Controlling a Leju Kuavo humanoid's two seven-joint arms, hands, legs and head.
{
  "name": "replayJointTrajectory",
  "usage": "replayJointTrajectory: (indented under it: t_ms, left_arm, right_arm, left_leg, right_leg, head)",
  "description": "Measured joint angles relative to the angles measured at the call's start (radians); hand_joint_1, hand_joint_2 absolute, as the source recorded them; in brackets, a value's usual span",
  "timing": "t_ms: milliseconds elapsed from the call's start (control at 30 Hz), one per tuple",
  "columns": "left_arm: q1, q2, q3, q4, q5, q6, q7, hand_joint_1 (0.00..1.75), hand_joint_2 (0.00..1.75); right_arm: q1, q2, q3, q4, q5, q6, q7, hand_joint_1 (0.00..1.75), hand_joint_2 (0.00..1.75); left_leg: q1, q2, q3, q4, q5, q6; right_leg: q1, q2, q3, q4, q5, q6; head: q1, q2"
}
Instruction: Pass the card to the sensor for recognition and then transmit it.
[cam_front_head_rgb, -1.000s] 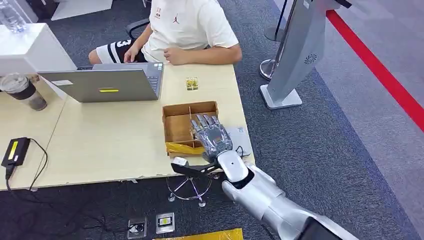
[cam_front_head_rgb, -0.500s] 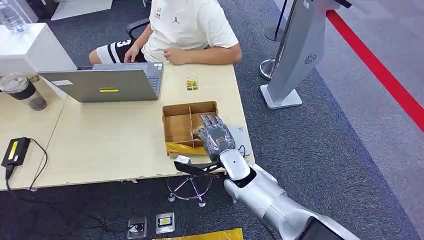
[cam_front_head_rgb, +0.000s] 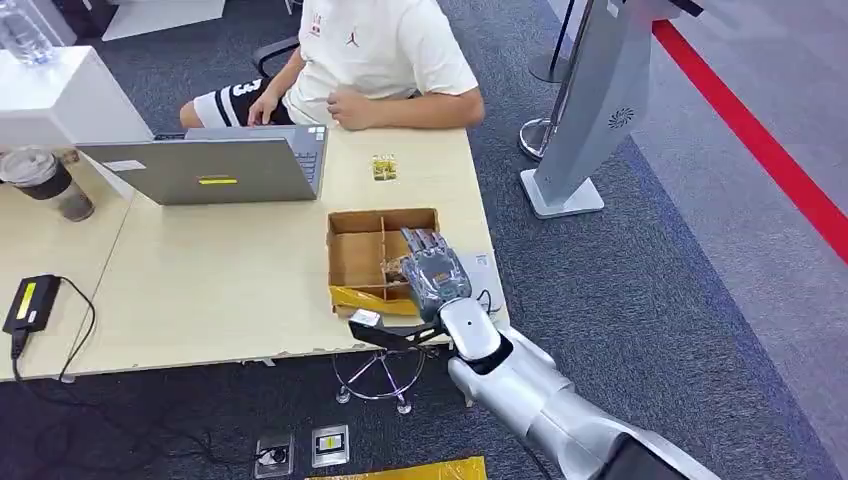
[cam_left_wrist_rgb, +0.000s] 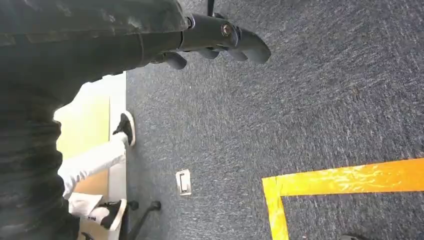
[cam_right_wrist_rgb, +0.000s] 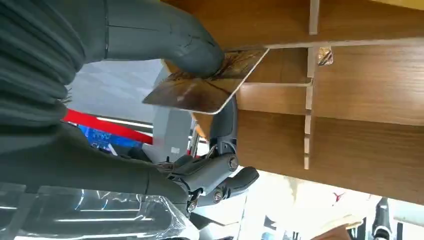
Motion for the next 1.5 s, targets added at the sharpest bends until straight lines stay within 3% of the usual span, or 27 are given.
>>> replayJointTrajectory:
  t_ms: [200, 233, 500, 1233, 1300, 1400, 1500]
  left_arm:
    - [0.000, 0.000, 0.000, 0.000, 0.000, 0.000, 0.000, 0.00, 1.75]
    - [0.000, 0.000, 0.000, 0.000, 0.000, 0.000, 0.000, 0.00, 1.75]
    - [0.000, 0.000, 0.000, 0.000, -0.003, -0.003, -0.008, 0.00, 1.75]
    - [0.000, 0.000, 0.000, 0.000, -0.003, 0.000, -0.008, 0.00, 1.75]
    - [0.000, 0.000, 0.000, 0.000, -0.002, 0.001, -0.008, 0.00, 1.75]
    - [0.000, 0.000, 0.000, 0.000, 0.002, 0.009, -0.008, 0.00, 1.75]
    - [0.003, -0.003, 0.003, 0.000, 0.008, 0.024, -0.004, 0.00, 1.75]
  right_arm:
    - [0.000, -0.004, 0.000, 0.000, 0.000, 0.002, 0.000, 1.36, 1.75]
    - [0.000, -0.005, 0.000, 0.000, 0.000, 0.002, 0.000, 1.48, 1.75]
    - [0.000, -0.012, 0.000, 0.000, 0.000, 0.002, 0.001, 1.69, 1.75]
    - [0.003, -0.013, -0.001, -0.006, 0.009, -0.035, -0.002, 1.75, 1.75]
    - [0.005, -0.014, -0.002, -0.010, 0.009, -0.062, -0.002, 1.75, 1.75]
    - [0.011, -0.014, -0.020, -0.046, 0.006, -0.157, 0.000, 1.75, 1.75]
    - [0.023, -0.028, -0.063, -0.190, -0.003, -0.229, 0.029, 1.75, 1.75]
  left_leg:
    - [0.000, 0.000, 0.000, 0.000, 0.000, 0.000]
    - [0.000, 0.000, 0.000, 0.000, 0.000, 0.000]
    - [0.000, 0.000, 0.000, 0.000, 0.000, 0.000]
    - [0.000, 0.000, 0.000, 0.000, 0.000, 0.000]
    - [0.000, 0.000, 0.000, 0.000, 0.000, 0.000]
    - [0.000, 0.000, 0.000, 0.000, 0.000, 0.000]
    - [0.000, 0.000, 0.000, 0.000, 0.000, 0.000]
  right_leg:
    - [0.000, 0.000, 0.000, 0.000, 0.000, 0.000]
    - [0.000, 0.000, 0.000, 0.000, 0.000, 0.000]
    - [0.000, 0.000, 0.000, 0.000, 0.000, 0.000]
    - [0.000, 0.000, 0.000, 0.000, 0.000, 0.000]
    - [0.000, 0.000, 0.000, 0.000, 0.000, 0.000]
    - [0.000, 0.000, 0.000, 0.000, 0.000, 0.000]
    - [0.000, 0.000, 0.000, 0.000, 0.000, 0.000]
  head:
    - [0.000, 0.000]
    - [0.000, 0.000]
    - [0.000, 0.000]
    - [0.000, 0.000]
    - [0.000, 0.000]
    - [0.000, 0.000]
    - [0.000, 0.000]
